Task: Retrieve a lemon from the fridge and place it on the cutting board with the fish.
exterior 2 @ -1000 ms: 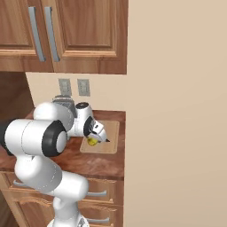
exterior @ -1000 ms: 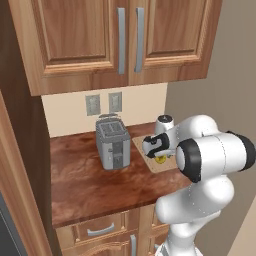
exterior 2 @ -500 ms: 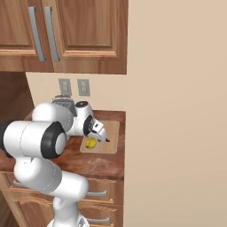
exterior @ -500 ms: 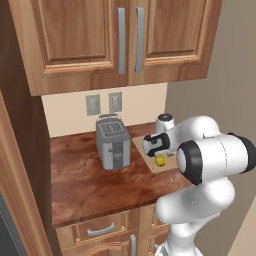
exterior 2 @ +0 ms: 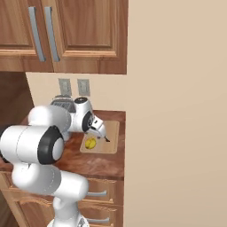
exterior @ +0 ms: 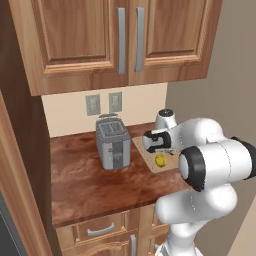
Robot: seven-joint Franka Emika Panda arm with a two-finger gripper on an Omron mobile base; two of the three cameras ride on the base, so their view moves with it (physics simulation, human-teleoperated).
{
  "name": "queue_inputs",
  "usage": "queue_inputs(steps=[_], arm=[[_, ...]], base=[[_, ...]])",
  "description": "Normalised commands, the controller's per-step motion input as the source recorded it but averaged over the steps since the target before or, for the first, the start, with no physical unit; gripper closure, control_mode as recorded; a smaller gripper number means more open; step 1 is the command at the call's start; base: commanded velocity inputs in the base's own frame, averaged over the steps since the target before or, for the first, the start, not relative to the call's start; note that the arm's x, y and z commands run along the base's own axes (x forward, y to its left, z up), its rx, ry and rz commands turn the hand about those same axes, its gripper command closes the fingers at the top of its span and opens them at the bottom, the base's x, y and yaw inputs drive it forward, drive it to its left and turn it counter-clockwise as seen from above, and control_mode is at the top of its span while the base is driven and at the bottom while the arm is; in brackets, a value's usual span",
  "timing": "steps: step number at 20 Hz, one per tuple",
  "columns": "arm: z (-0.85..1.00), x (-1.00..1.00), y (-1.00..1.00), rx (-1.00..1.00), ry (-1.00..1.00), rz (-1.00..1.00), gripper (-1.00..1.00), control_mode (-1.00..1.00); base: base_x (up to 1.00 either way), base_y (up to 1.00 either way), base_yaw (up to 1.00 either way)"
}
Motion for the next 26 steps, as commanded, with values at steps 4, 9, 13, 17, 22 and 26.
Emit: queue_inputs(steps=[4, 9, 13, 17, 22, 26], arm=[[0.15, -0.37, 0.00, 0.00, 0.00, 0.00, -1.00, -1.00], [0.25, -0.85, -0.01, 0.00, -0.03, 0.00, -1.00, -1.00], [0.62, -0.98, 0.00, 0.00, -0.08, 0.00, -1.00, -1.00], [0.52, -0.68, 0.00, 0.00, -0.04, 0.00, -1.00, -1.00], [0.57, -0.01, 0.13, 0.00, -0.07, 0.06, -1.00, -1.00], [0.57, 0.00, 0.52, 0.00, -0.02, 0.13, -1.00, -1.00]], base=[[0.00, 0.00, 0.00], [0.00, 0.00, 0.00], [0.00, 0.00, 0.00], [0.00, 0.00, 0.00], [0.00, 0.00, 0.00], [0.00, 0.00, 0.00]])
